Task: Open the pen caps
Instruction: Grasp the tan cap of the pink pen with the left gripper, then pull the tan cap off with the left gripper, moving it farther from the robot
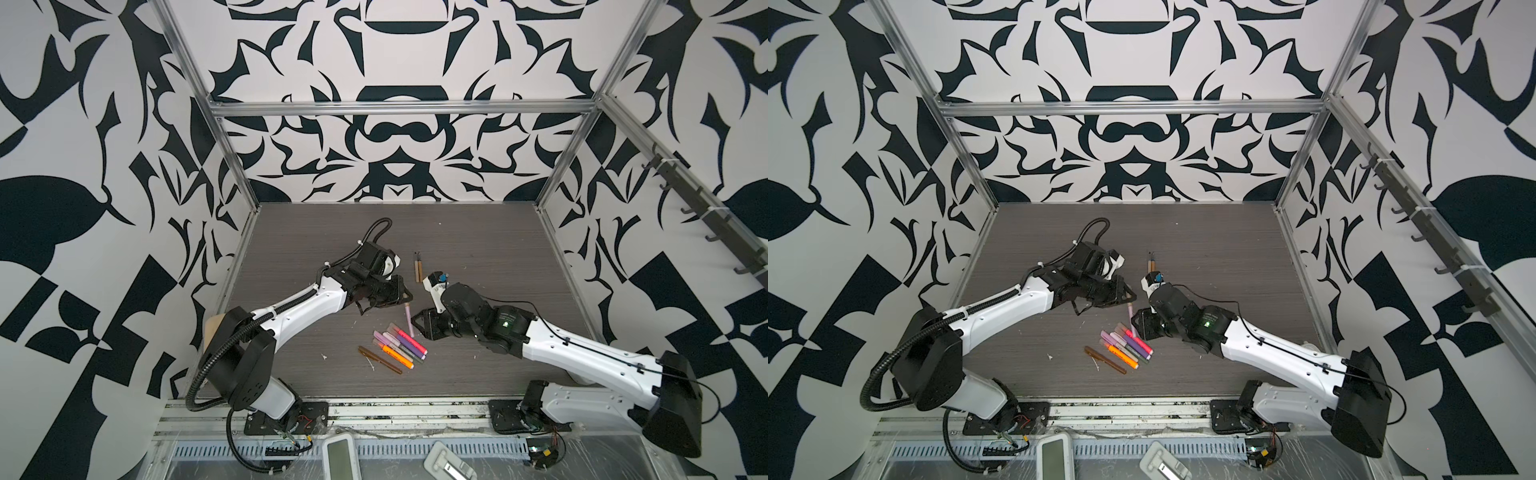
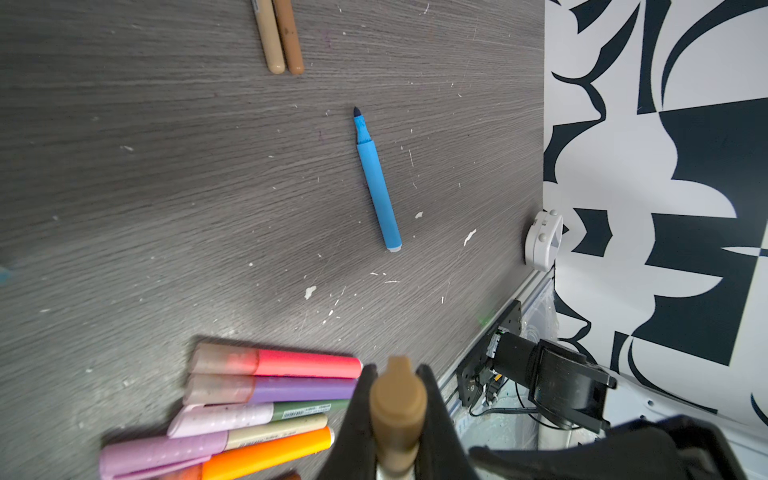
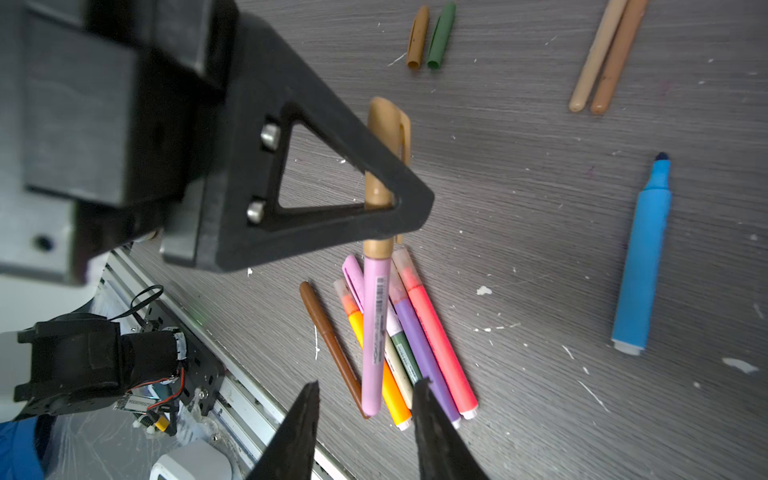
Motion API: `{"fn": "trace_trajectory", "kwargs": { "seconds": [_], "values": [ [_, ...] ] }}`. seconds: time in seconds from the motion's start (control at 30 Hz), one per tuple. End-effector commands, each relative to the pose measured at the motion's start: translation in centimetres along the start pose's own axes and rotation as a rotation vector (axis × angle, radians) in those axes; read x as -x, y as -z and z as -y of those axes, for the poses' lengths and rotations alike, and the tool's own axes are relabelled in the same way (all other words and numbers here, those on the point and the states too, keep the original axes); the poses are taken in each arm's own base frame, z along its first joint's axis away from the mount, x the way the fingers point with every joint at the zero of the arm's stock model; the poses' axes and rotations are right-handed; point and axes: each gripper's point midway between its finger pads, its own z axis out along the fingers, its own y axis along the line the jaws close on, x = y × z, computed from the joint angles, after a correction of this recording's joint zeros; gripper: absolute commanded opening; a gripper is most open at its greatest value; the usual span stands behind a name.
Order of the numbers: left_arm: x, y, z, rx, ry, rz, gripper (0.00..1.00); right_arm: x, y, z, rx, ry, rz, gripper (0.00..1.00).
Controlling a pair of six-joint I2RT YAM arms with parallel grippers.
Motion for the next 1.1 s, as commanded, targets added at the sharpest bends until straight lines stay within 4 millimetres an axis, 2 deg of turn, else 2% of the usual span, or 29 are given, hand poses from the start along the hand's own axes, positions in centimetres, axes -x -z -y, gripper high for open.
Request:
{"fn": "trace_trajectory", "kwargs": {
  "seconds": [0.0,0.33,0.6,0.67,0.73,0.87,0.97,1.07],
  "values": [
    [-0.1,0.4,0.7,-0.043,0.0,0.008,0.0,0.5,-0.6,-0.7,0.028,-0.013,0.01,0.4],
    [0.2,1.6,2.4,-0.097,0.0,0.025,0.0,0.8,-1.2,1.3,-0.039,-0.052,0.017,0.37],
    [0.0,1.6,3.1,-0.155,0.025,0.024,0.0,0.4,-1.5,1.2,-0.025,-0.05,0.002,0.33],
    [0.0,1.5,3.4,-0.167,0.03,0.021,0.0,0.5,-1.5,1.1,-0.019,-0.05,0.003,0.28],
    [0.1,1.6,3.6,-0.175,0.032,0.024,0.0,0.5,-1.4,1.0,-0.017,-0.049,0.006,0.02],
    [0.2,1.5,3.2,-0.161,0.038,0.03,0.0,0.5,-0.8,1.5,-0.038,-0.046,0.02,0.0],
    [0.6,1.6,2.3,-0.118,0.038,0.047,0.0,-0.3,-0.5,2.1,-0.041,-0.062,0.012,0.0],
    [2.9,2.5,0.8,-0.061,0.02,0.073,0.0,-2.2,-0.7,2.7,-0.027,-0.089,-0.019,0.0]
  ]
}}
